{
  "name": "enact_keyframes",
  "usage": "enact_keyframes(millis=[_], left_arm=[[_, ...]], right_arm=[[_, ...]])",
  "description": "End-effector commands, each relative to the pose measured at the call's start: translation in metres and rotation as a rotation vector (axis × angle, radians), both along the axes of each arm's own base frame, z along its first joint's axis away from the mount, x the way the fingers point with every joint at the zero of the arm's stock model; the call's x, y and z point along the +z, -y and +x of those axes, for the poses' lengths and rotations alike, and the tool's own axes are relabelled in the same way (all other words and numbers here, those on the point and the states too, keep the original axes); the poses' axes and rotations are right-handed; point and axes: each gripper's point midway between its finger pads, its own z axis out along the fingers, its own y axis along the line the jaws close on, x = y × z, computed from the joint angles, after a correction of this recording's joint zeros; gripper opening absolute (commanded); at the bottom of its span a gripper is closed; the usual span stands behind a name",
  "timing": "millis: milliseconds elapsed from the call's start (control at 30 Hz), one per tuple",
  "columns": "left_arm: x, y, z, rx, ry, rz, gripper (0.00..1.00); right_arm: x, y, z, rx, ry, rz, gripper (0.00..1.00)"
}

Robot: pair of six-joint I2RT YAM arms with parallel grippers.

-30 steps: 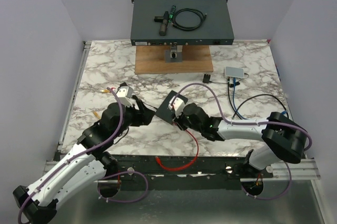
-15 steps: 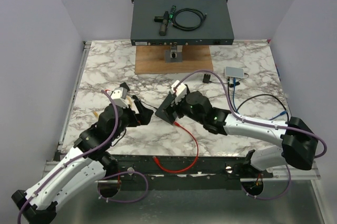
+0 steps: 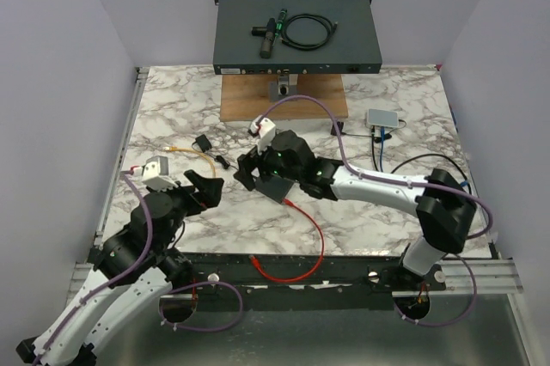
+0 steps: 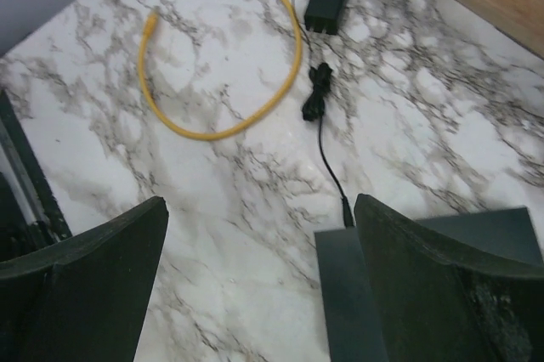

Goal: Insert the plug into the switch port
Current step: Insert the connector into the switch port, then pick up the connector from the center of the board.

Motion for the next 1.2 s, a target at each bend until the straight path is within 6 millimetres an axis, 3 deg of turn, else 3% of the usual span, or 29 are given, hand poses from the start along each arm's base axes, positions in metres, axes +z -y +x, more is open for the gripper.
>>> enact_keyframes(millis=[0,200,400,500,767,1167], left_arm=[[0.020,-0.035,-0.009,0.128,0.051,-0.036,0.98],[0.034,-0.062,-0.024,0.196,0.095,-0.059,0.98],[0.045,-0.075,-0.036,0.204,0.150,-0.098,0.98],[0.047,-0.079,-0.040,0.204,0.163,-0.098,0.98],[0.044,-0.081,-0.045,0.186,0.157,-0.075,0.98],[0.045,-0.086,-0.051,0.172,0.185,-0.074,0.98]], right_arm=[[0.000,-0.046,-0.019,0.170,-0.126,0.049,0.90],[-0.011,-0.081,-0.026,0.223,-0.238,0.092,0.84],[-0.042,-0.111,-0.034,0.213,-0.323,0.042,0.74],[-0.063,-0.121,-0.028,0.153,-0.367,0.025,0.71],[-0.102,-0.132,-0.003,-0.026,-0.378,-0.012,0.61],[-0.133,-0.129,0.030,-0.259,-0.251,-0.074,0.55]])
